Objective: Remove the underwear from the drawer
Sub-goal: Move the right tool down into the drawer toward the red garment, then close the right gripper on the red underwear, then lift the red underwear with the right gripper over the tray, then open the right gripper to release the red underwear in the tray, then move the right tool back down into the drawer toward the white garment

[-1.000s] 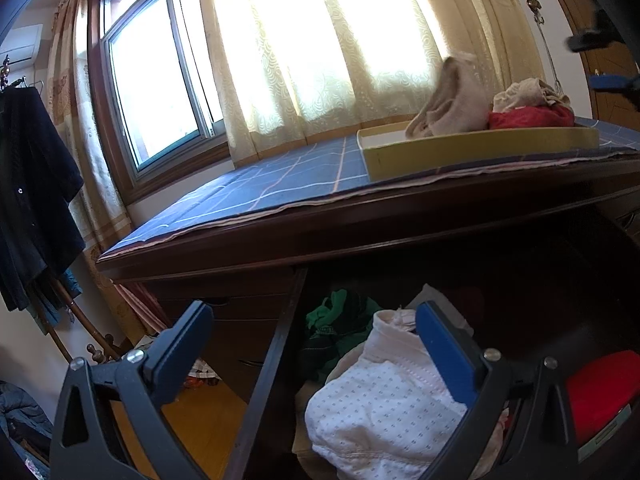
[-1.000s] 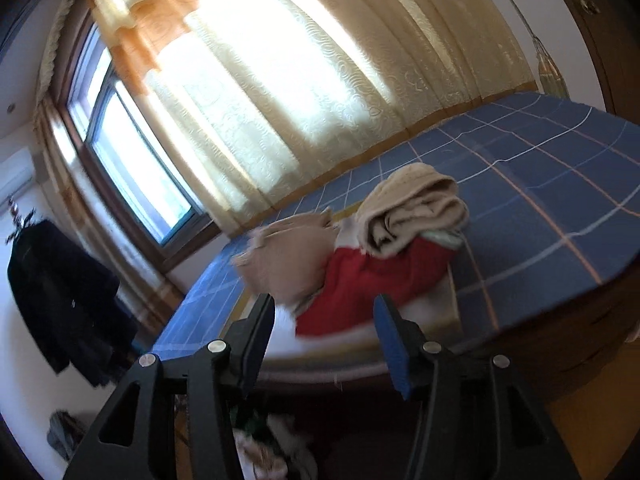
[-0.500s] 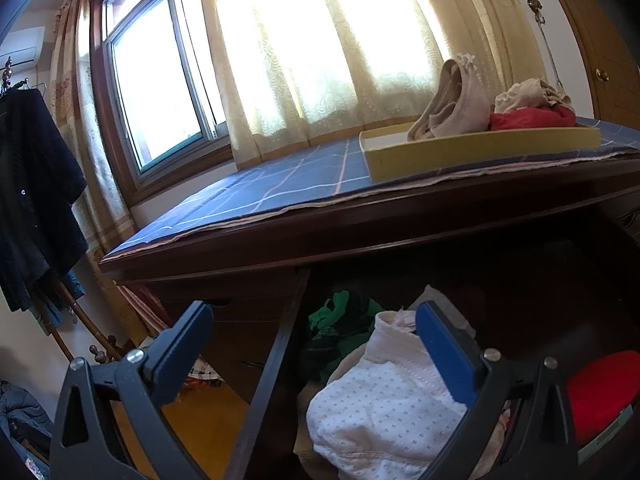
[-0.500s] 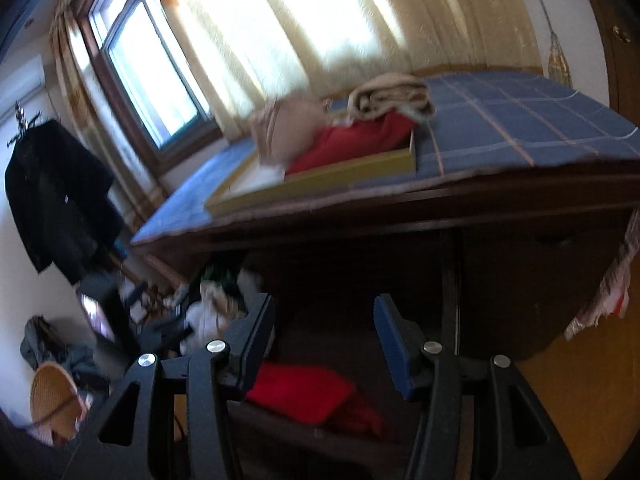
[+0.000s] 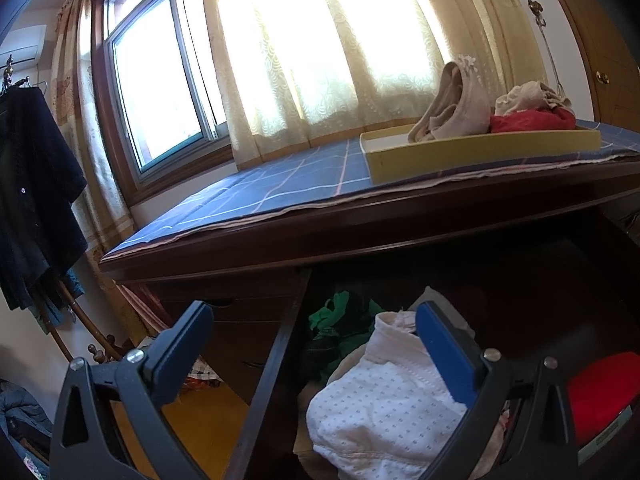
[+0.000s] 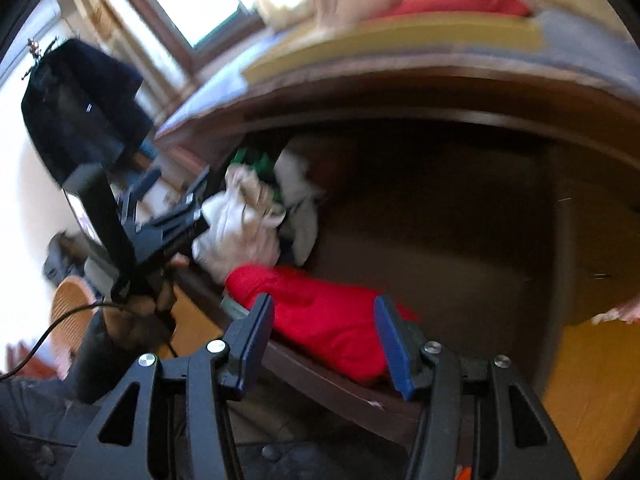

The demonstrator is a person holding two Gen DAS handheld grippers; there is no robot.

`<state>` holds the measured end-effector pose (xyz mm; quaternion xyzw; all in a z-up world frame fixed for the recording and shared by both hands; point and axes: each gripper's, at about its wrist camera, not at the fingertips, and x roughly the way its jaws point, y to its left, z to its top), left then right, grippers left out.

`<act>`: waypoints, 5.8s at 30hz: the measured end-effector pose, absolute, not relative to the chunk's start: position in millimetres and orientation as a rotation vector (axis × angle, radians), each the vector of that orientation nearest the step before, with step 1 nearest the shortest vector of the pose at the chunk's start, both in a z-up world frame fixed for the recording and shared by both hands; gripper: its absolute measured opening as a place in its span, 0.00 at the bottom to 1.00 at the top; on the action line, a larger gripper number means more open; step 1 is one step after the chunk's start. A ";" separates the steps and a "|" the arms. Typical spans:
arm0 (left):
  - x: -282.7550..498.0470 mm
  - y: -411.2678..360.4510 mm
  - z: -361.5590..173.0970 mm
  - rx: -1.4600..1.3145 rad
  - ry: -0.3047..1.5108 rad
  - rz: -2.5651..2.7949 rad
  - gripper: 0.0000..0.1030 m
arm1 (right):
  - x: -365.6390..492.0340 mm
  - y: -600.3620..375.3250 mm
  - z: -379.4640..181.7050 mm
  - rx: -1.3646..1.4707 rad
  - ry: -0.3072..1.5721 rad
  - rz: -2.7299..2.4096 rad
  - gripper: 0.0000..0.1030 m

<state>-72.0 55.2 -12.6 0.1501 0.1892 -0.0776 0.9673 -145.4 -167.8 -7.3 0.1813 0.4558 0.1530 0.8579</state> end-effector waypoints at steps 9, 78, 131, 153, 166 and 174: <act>-72.8 55.8 -11.9 0.303 0.381 -0.153 1.00 | -114.1 -197.6 -58.1 0.621 1.246 0.313 0.53; -75.7 59.2 -10.0 0.288 0.361 -0.170 1.00 | -83.1 -162.2 -51.5 0.694 1.014 0.081 0.27; -74.0 60.6 -12.1 0.291 0.366 -0.190 1.00 | 116.4 -285.2 108.3 0.274 0.730 -0.190 0.33; -73.7 54.9 -13.6 0.310 0.364 -0.158 1.00 | -82.9 -239.1 105.4 0.462 0.414 -0.047 0.57; -73.4 58.2 -13.1 0.300 0.358 -0.155 1.00 | -128.1 -184.4 23.6 0.462 0.564 -0.009 0.57; -73.8 59.5 -13.2 0.296 0.357 -0.156 1.00 | -143.0 -168.4 -12.0 0.488 0.660 0.003 0.57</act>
